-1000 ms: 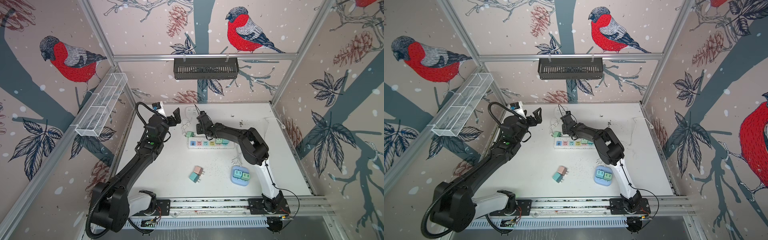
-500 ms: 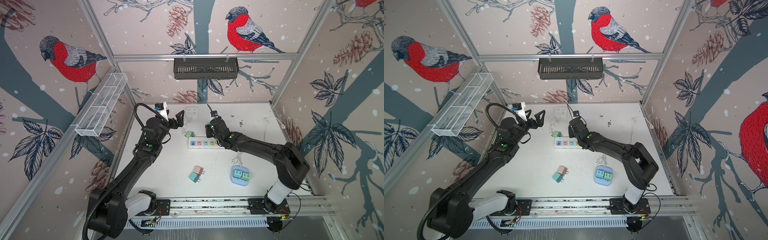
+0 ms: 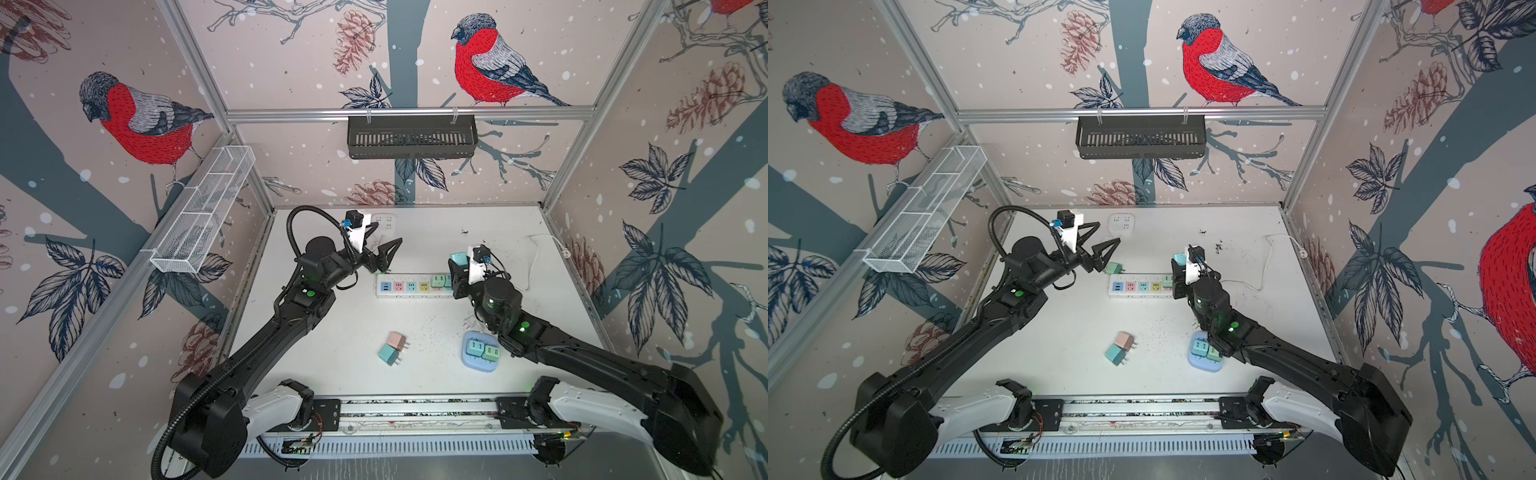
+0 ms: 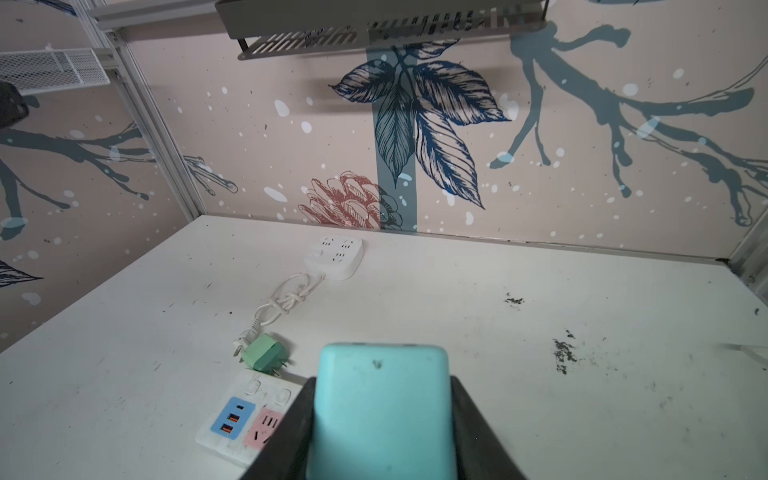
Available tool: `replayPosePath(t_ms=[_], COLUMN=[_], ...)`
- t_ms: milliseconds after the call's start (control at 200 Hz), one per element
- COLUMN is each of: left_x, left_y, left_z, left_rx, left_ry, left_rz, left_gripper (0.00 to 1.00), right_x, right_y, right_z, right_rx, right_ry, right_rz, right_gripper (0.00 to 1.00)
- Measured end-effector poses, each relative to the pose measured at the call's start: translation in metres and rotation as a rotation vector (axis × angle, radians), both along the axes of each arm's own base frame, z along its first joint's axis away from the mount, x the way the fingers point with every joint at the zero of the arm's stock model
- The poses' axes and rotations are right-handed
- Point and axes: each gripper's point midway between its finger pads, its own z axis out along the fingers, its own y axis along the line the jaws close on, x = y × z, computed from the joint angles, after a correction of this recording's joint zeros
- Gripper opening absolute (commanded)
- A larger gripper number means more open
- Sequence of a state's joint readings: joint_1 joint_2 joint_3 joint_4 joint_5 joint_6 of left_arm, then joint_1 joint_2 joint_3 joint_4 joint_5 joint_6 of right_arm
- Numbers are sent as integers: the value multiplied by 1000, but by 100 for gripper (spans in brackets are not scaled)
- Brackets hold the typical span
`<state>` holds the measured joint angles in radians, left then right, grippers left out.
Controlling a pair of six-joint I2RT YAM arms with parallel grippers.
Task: Insert the plug
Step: 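Lift the teal adapter with the right gripper toward the left gripper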
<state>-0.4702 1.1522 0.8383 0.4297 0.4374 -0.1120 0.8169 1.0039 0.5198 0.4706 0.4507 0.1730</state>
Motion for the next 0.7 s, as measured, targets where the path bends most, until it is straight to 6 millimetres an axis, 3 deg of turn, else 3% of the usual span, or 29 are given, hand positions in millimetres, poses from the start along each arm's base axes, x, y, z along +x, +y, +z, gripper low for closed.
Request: replayPosePath(t_ms=[125,295,395,700], left_x=[-26,-64,-80,-76], left_y=[-30,-71,-86,-101], left_z=[-2,-3,-8,-23], left_rx=[62,152,194,247], left_ry=[-52,-138,-175,-138], left_rz=[-123,-276,-333,-376], left_gripper=[89,89,89,84], right_x=[-14,-30,-36,-65], right_y=[-13,-13,-13,-5], right_z=[1,6,5,-3], right_rx=[-4,-28,-60,-135], right_ry=[-68,-166,-204,-344], right_rz=[11,77,98,219], right_gripper=[23,21,17,16])
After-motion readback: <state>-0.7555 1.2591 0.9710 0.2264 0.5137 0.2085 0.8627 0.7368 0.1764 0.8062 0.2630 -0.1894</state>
